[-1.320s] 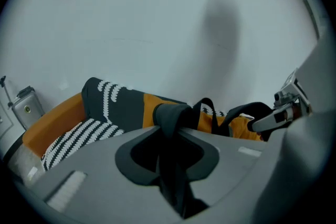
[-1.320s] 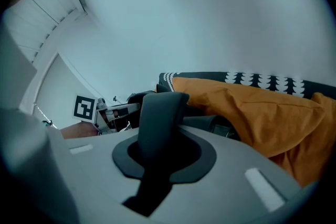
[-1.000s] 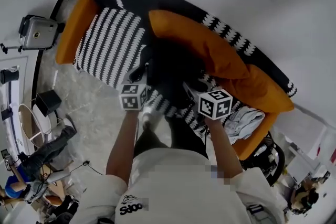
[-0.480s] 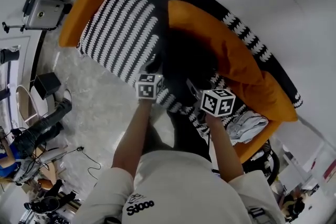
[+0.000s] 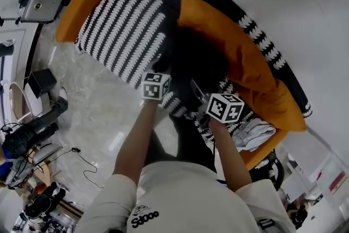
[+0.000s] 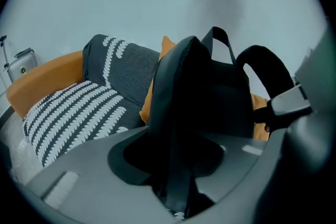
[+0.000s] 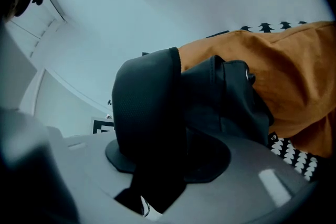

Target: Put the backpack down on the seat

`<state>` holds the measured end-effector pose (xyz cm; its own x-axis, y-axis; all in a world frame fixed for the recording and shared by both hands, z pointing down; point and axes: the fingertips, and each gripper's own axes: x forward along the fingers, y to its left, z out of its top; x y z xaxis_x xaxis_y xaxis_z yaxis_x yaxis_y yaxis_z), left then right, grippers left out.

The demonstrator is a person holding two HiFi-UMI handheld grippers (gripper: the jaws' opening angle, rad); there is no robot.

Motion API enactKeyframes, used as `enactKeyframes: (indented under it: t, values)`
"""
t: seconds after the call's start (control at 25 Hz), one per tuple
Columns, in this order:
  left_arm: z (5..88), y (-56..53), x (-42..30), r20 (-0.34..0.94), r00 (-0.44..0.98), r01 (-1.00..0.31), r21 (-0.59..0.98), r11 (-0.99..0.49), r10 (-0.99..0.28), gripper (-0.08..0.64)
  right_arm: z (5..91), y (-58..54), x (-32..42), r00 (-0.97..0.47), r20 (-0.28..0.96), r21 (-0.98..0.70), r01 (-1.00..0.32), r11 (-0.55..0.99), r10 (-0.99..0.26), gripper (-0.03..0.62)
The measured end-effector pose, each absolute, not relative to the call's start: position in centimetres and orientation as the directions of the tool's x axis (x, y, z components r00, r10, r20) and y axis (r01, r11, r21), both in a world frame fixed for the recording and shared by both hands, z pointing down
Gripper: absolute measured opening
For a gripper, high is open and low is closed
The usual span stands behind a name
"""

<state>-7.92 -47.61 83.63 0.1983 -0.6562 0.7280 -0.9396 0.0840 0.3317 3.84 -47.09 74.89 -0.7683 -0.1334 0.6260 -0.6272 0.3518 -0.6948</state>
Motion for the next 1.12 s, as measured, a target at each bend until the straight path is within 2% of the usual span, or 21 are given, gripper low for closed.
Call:
enactKeyframes:
  t: [0.36,0.6,0.92,1.12]
  values:
    - [84.1,-44.9,-9.7,0.718,0.234,-0.931,0.359,0.061,-0.656,0.207,74.5,-46.3,3.5,-0.751,0.633,-0.660,-0.650,0.376,-0.187,0.238]
    - [83.2,-41.3,-10.6,0.733,0.218,-0.939,0.337,0.065,-0.644,0.285,73.3,-44.9,5.1,-0.701,0.655,-0.605,-0.710,0.361,-0.281,0.303]
    - [79.8,-36.9,-12.4,0.716,0.217,-0.941,0.333,0.052,-0.663,0.288,69.8,-42.6,7.3,-0.620,0.664,-0.502,-0.784,0.366,-0.418,0.373]
    - [77.4,-34.4,-13.6,0.691,0.222,-0.939,0.341,0.039,-0.688,0.284,67.0,-40.6,8.6,-0.571,0.642,-0.479,-0.820,0.313,-0.512,0.359]
